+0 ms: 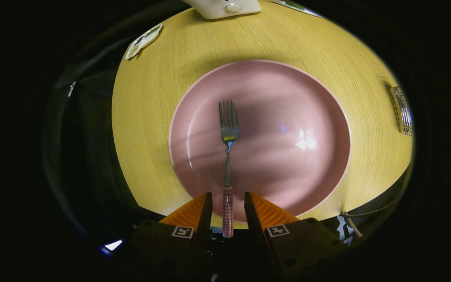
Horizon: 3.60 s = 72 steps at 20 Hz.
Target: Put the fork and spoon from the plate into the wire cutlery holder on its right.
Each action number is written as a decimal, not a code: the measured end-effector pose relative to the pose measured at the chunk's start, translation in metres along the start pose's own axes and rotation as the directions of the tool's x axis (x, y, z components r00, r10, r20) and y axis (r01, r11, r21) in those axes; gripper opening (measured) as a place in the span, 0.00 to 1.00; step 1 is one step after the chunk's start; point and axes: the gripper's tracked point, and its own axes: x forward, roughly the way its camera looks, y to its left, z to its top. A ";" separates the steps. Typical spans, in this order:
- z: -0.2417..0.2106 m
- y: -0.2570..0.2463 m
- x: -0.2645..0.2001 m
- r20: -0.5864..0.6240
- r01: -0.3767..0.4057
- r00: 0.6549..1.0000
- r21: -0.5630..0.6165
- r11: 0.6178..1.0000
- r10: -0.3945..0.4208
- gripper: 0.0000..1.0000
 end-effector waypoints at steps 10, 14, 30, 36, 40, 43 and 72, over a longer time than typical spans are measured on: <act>-0.001 -0.002 -0.055 -0.028 -0.119 0.993 -0.105 0.987 0.117 0.08; 0.008 -0.018 -0.134 -0.012 -0.185 0.982 -0.263 0.947 0.188 0.08; 0.043 -0.302 -0.319 -0.251 0.162 0.907 -0.535 0.829 -0.339 0.08; 0.068 -0.335 -0.296 -0.407 0.189 0.786 -0.558 0.808 -0.466 0.08; 0.079 -0.345 -0.278 -0.489 0.198 0.696 -0.572 0.796 -0.525 0.08; 0.082 -0.350 -0.273 -0.532 0.189 0.641 -0.589 0.786 -0.553 0.08; 0.099 -0.281 -0.318 0.102 0.177 0.984 -0.430 0.885 -0.147 1.00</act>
